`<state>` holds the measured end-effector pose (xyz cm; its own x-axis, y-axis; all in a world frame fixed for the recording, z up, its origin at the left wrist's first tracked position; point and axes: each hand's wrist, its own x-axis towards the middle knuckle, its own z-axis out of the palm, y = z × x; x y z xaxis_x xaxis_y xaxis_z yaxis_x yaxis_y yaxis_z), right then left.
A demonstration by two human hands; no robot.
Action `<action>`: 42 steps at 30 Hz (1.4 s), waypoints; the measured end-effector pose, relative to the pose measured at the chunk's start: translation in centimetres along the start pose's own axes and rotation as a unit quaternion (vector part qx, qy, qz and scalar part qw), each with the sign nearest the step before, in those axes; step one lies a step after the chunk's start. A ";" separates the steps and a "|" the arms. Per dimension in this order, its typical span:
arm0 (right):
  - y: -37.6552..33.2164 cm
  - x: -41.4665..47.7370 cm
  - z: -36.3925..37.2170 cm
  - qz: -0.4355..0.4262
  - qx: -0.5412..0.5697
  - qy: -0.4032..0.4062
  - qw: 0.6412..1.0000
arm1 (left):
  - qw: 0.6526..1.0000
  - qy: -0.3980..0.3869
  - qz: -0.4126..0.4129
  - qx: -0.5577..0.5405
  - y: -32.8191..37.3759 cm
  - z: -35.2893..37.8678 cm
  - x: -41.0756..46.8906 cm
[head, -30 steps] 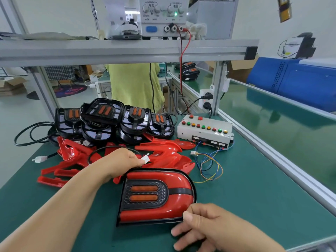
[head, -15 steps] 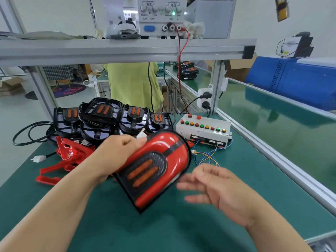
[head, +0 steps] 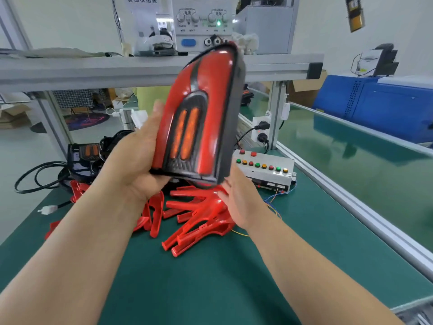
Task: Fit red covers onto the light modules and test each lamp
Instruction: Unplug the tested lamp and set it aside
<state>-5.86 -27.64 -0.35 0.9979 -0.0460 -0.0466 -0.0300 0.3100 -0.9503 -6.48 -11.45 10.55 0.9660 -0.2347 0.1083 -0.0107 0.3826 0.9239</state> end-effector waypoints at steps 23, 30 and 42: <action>-3.3 -2.7 -1.0 -0.047 0.172 0.007 0.984 | 0.981 0.153 -0.077 0.096 -6.8 0.6 2.3; -5.4 -3.0 -5.5 -0.101 0.227 0.085 0.965 | 0.995 0.050 -0.069 0.049 -7.2 4.7 2.0; -8.2 -7.1 -15.1 -0.168 0.149 0.242 0.944 | 0.968 -0.102 -0.229 -0.015 -10.8 14.3 1.1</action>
<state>-13.61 -44.17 3.17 0.8025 -0.5955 0.0375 0.3727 0.4512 -0.8109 -8.96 -28.63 5.90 0.7963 -0.5562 -0.2380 0.4176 0.2207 0.8814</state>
